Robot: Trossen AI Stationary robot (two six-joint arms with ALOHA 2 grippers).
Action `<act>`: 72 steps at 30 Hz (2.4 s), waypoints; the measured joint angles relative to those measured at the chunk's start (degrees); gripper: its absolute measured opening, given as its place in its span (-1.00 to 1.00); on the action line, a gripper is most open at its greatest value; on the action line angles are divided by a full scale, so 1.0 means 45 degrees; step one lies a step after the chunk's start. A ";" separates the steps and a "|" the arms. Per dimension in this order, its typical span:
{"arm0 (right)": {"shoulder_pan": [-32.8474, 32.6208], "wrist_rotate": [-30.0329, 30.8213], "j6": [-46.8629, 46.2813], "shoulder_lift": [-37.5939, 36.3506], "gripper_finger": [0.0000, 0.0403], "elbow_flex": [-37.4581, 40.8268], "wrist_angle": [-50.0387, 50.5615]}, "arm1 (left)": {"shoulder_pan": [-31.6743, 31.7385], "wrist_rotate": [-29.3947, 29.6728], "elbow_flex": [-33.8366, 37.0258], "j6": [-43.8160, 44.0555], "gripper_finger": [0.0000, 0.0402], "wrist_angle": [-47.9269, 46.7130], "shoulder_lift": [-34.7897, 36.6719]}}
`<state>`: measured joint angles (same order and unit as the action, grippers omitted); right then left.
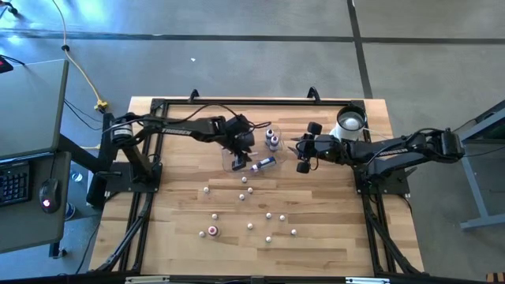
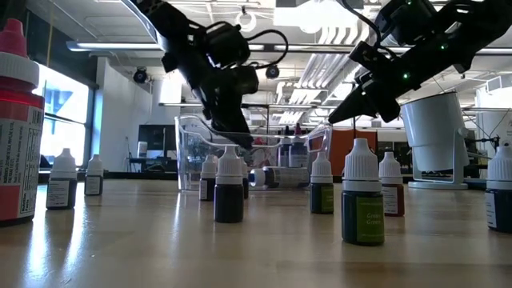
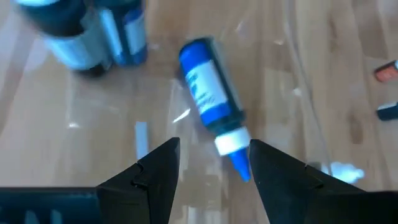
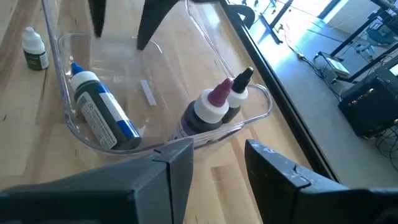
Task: Pick & Place food coloring
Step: Put the large blue food coloring bottle into the transparent bin
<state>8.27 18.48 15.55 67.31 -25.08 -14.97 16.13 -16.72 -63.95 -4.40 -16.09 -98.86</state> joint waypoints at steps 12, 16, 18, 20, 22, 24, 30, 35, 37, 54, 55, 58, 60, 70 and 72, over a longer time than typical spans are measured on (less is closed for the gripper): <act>0.0000 -0.0005 0.0078 0.0000 -0.32 0.0000 -0.0354 | -0.0094 -0.0744 -0.2244 -0.0959 -0.04 -0.2435 -0.1961; 0.0000 -0.0010 0.0078 0.0000 -0.32 0.0000 -0.0355 | -0.0279 -0.0860 -0.2650 -0.0967 -0.04 -0.2775 -0.2548; 0.0000 -0.0005 0.0078 0.0000 -0.32 0.0000 -0.0356 | -0.0298 -0.0848 -0.2815 -0.0967 -0.04 -0.2882 -0.2828; 0.0000 -0.0010 0.0078 0.0000 -0.32 0.0000 -0.0353 | -0.0285 -0.1077 -0.2983 -0.0960 -0.04 -0.3194 -0.3020; 0.0000 -0.0010 0.0078 0.0000 -0.32 0.0000 -0.0357 | -0.0274 -0.1134 -0.3162 -0.0953 -0.04 -0.3067 -0.3125; 0.0000 -0.0076 0.0078 0.0005 -0.32 0.0000 -0.0352 | -0.0256 -0.0974 -0.3161 -0.0958 -0.04 -0.3113 -0.3125; 0.0000 -0.0107 0.0085 0.0005 -0.32 -0.0005 -0.0350 | -0.0261 -0.0275 -0.3151 -0.0958 -0.04 -0.3136 -0.3125; 0.0000 -0.0155 0.0085 0.0005 -0.32 -0.0005 -0.0348 | -0.0261 0.0987 -0.3151 -0.0980 -0.04 -0.3133 -0.3125; 0.0000 -0.0155 0.0083 0.0005 -0.32 -0.0005 -0.0353 | -0.0252 0.1424 -0.3151 -0.0996 -0.04 -0.3131 -0.3125; 0.0000 -0.0155 0.0121 0.0005 -0.32 -0.0005 -0.0265 | -0.0324 0.0912 -0.3165 -0.2031 -0.51 -0.3000 -0.3489; 0.0000 -0.0155 0.0126 0.0005 -0.32 -0.0005 -0.0261 | -0.0329 0.0940 -0.3165 -0.2031 -0.53 -0.3000 -0.3484; -0.0001 -0.0155 0.0121 0.0005 -0.32 -0.0005 -0.0260 | -0.0335 0.1137 -0.3136 -0.2023 -0.53 -0.3142 -0.3317; 0.0000 -0.0154 0.0121 0.0005 -0.32 -0.0005 -0.0256 | -0.0339 0.1218 -0.3119 -0.2021 -0.50 -0.3243 -0.3152; 0.0000 -0.0595 0.0114 0.0005 -0.32 -0.0005 -0.0793 | -0.0439 0.3325 -0.5178 -0.1972 -0.47 -0.7545 -0.2426; -0.0039 -0.0925 0.0206 0.0005 -0.32 -0.0005 -0.1243 | -0.0474 0.3845 -0.5633 -0.1972 -0.47 -0.8001 -0.2425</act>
<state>8.10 14.32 16.48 67.33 -25.10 -20.56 14.00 0.58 -89.30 -13.27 -52.09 -109.78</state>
